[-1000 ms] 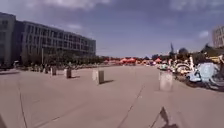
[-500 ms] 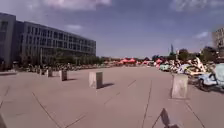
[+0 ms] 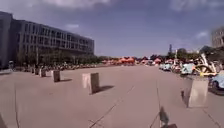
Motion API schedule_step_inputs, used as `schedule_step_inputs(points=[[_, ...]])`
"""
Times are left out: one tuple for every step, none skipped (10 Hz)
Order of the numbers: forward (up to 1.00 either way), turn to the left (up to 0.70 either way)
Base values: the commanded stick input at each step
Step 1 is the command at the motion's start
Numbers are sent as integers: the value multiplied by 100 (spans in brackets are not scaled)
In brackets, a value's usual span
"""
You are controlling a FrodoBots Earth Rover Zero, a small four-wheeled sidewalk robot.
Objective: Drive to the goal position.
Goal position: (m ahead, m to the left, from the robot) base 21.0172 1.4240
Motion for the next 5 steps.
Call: schedule_step_inputs(points=[[100,-13],[100,0],[100,-6],[100,-27],[100,-27]])
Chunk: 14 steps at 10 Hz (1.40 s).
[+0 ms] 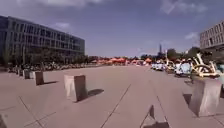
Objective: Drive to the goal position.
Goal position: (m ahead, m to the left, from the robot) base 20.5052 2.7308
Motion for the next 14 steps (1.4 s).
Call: schedule_step_inputs(points=[[100,-27],[100,-27],[100,-27],[100,-27],[100,-27],[100,-27],[100,-27],[100,-27],[100,-27],[100,-27],[100,-20],[100,0],[100,0],[100,0]])
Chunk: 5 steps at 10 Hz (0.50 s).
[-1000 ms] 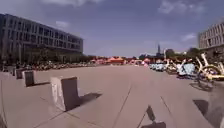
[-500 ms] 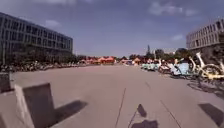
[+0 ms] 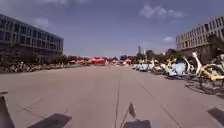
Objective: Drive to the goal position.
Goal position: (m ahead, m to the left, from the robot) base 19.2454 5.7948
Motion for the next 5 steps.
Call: schedule_step_inputs(points=[[100,0],[100,-1],[100,-27],[100,-27],[100,-3]])
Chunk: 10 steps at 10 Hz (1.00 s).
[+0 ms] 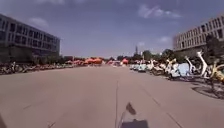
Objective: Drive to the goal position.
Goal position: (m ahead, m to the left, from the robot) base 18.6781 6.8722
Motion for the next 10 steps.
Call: schedule_step_inputs(points=[[100,0],[100,0],[100,0],[100,0],[100,0],[100,0],[100,21],[100,27],[100,27],[100,27]])
